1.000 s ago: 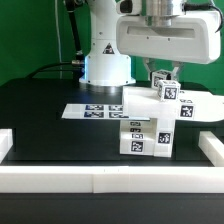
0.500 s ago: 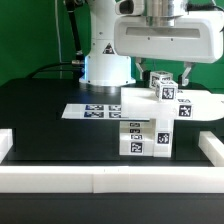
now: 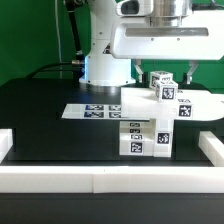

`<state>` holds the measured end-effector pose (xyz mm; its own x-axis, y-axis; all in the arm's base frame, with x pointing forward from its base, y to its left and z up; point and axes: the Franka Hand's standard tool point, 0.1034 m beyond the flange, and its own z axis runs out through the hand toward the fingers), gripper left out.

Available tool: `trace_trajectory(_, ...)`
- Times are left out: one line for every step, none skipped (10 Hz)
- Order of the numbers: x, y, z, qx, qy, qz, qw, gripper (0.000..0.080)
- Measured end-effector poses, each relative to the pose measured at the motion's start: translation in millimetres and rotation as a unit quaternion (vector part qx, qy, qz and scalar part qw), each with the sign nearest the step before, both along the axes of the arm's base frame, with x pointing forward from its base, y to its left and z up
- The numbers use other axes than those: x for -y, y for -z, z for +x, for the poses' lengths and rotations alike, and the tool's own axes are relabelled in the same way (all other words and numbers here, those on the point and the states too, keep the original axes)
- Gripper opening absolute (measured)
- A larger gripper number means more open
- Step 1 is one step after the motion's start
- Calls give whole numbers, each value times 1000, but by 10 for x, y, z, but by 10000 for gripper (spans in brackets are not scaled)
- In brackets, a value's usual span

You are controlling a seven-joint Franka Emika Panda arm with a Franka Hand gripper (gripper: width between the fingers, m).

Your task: Assemble chair

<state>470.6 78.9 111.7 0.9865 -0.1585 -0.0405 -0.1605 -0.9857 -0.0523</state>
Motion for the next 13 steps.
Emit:
trace_trajectory(12,1,2,2,-35,1,999,649)
trace_trajectory(25,1,4,5,-80,2,997,649)
trace_trajectory(29,2,4,6,-110,3,994,649)
trace_trajectory(29,2,4,7,-126,4,992,649)
trace_trajectory(32,3,4,11,-185,5,983,649)
trace_trajectory(42,8,3,11,-203,6,979,649)
trace_trajectory(60,16,2,10,-201,6,980,602)
trace_trajectory(59,16,2,10,-201,6,980,602)
trace_trajectory(59,16,2,10,-201,6,980,426)
trace_trajectory(60,16,2,10,-201,6,980,426)
trace_trajectory(60,17,2,10,-201,6,980,274)
trace_trajectory(60,17,2,10,-200,6,980,274)
trace_trajectory(61,17,1,9,-184,5,983,274)
